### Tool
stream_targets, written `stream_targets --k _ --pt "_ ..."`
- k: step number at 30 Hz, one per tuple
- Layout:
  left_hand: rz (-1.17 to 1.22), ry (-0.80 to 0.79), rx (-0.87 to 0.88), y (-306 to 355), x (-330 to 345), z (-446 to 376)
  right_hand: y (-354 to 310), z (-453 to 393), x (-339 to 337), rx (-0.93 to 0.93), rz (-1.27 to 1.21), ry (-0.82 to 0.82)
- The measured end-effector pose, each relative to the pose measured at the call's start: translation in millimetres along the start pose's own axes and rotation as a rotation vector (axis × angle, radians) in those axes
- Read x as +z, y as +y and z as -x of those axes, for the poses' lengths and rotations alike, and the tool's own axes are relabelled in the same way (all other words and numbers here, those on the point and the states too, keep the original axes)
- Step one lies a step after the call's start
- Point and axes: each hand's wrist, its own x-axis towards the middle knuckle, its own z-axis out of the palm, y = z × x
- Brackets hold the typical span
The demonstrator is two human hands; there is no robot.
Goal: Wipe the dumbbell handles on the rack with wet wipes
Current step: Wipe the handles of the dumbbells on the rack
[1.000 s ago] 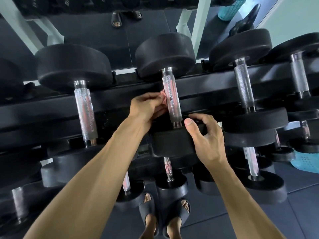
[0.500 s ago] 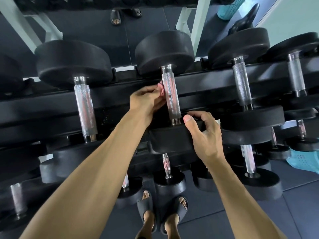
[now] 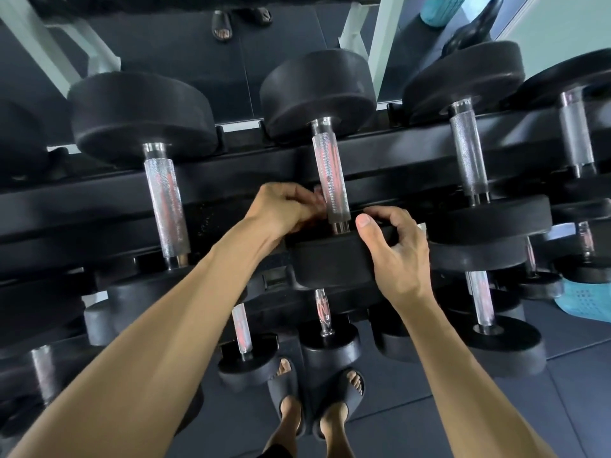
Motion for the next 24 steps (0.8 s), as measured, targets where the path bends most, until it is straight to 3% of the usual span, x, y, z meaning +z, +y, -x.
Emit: stream_targets --k 4,10,16,18,21,24 --pt "-0.301 -0.091 0.026 0 -4 7 0 0 1 -0.016 -0.016 0.023" --pt "0.199 0.149 0.079 10 6 7 -1 1 1 0.004 -0.032 0.019" --pt "-0.166 0.032 0.054 -8 7 23 -1 2 1 0.014 -0.017 0.019" --pt "-0.092 0.113 0.116 -3 9 21 -3 2 0 0.024 0.006 -0.006" --pt "0.218 0.227 0.163 15 13 6 -2 3 0 0.015 -0.001 -0.006" --pt "0.114 0.175 0.148 12 12 7 -2 4 -1 0.021 0.002 -0.012"
